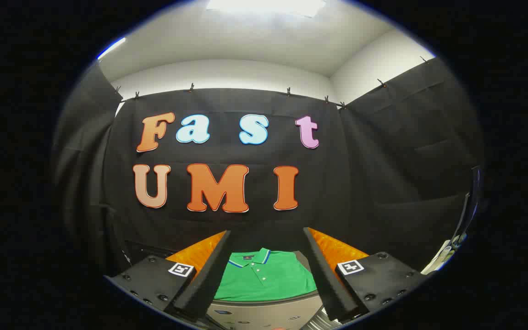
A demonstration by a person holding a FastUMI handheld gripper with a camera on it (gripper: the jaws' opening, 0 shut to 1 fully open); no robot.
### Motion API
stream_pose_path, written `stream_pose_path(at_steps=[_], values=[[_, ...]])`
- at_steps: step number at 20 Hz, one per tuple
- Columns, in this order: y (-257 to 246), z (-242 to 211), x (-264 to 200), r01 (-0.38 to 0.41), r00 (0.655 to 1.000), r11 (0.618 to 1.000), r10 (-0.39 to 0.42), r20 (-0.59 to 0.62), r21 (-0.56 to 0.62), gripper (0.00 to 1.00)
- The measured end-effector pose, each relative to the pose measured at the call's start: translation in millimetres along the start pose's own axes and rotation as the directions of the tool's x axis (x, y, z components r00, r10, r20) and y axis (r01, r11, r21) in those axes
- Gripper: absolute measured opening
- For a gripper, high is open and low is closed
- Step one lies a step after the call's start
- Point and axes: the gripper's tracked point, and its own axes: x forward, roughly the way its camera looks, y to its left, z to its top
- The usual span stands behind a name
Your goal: Put the clothes into the washing machine and then close the washing machine lid.
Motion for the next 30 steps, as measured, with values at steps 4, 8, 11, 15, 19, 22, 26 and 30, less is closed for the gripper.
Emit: stream_pose_path(at_steps=[4,8,11,15,19,22,26,30], values=[[-10.2,-0.8,1.4,0.009,1.0,1.0,-0.009,-0.006,-0.021,0.98],[-9.3,-0.7,-0.7,-0.004,1.0,1.0,0.004,-0.001,-0.012,0.98],[-10.1,0.5,-4.5,-0.01,1.0,1.0,0.01,0.013,-0.018,0.98],[-15.8,2.8,-8.5,-0.012,1.0,1.0,0.012,0.023,-0.02,0.98],[-18.4,0.9,-6.6,-0.014,1.0,1.0,0.014,0.015,-0.008,0.98],[-22.0,0.7,-5.6,-0.012,1.0,1.0,0.011,0.019,0.013,0.98],[-24.1,4.5,-6.4,-0.014,1.0,1.0,0.014,0.028,0.019,0.98],[-20.1,9.5,-0.6,-0.026,0.999,1.0,0.026,0.034,0.005,0.98]])
